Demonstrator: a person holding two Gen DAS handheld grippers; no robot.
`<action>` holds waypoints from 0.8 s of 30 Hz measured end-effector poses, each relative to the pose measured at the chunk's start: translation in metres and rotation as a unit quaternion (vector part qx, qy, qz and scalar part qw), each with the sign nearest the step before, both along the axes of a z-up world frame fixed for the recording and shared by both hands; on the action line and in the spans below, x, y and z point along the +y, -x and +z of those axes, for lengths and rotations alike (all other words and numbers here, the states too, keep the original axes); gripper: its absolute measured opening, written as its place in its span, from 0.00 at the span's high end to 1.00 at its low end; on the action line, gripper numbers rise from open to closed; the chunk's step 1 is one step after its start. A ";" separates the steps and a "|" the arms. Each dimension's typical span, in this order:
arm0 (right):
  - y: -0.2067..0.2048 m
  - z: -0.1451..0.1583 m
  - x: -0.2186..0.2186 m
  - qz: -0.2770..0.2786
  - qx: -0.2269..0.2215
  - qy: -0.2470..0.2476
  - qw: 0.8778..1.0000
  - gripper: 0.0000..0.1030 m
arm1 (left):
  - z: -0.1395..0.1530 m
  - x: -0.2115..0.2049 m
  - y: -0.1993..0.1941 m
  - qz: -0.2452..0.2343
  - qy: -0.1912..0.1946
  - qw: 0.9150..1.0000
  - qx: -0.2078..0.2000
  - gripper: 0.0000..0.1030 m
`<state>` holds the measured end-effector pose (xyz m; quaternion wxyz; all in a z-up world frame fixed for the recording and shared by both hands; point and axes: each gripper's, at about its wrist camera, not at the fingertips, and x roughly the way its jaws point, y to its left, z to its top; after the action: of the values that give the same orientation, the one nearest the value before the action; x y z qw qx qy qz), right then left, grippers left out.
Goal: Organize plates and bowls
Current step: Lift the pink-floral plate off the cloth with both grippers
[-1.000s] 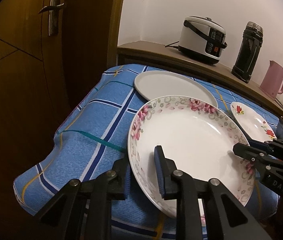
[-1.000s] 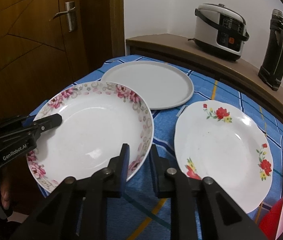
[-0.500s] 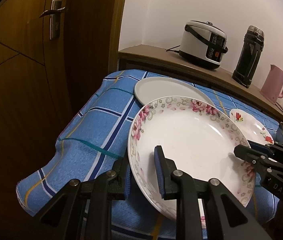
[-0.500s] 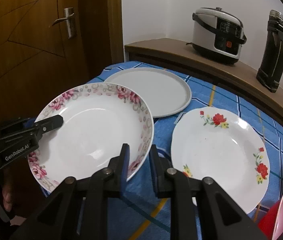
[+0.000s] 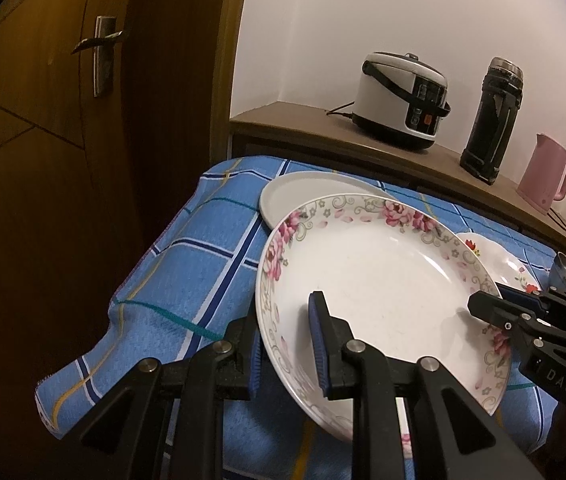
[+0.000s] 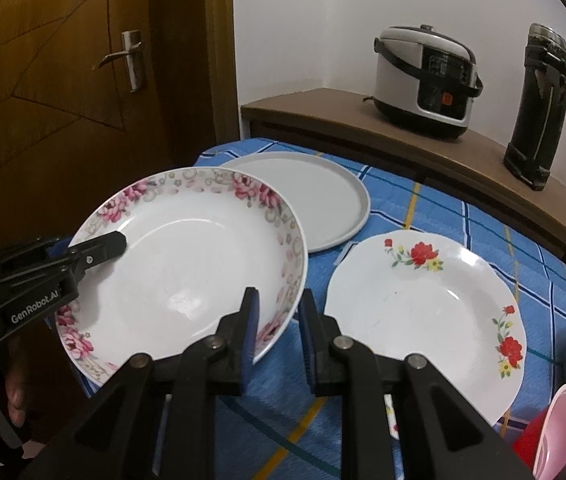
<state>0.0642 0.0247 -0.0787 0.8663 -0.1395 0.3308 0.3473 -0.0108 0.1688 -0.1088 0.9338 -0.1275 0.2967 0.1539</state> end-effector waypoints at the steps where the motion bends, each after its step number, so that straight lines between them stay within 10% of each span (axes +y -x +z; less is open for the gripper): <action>1: 0.000 0.000 0.000 0.000 -0.001 -0.001 1.000 0.81 | 0.001 0.000 0.000 -0.001 -0.001 1.000 -0.002 0.77; 24: -0.007 0.016 -0.004 -0.005 -0.021 -0.022 1.000 0.81 | 0.023 -0.002 -0.009 -0.002 -0.021 0.999 -0.035 0.77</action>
<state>0.0714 0.0202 -0.0628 0.8779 -0.1263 0.3053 0.3467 -0.0023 0.1667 -0.0861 0.9464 -0.1124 0.2609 0.1538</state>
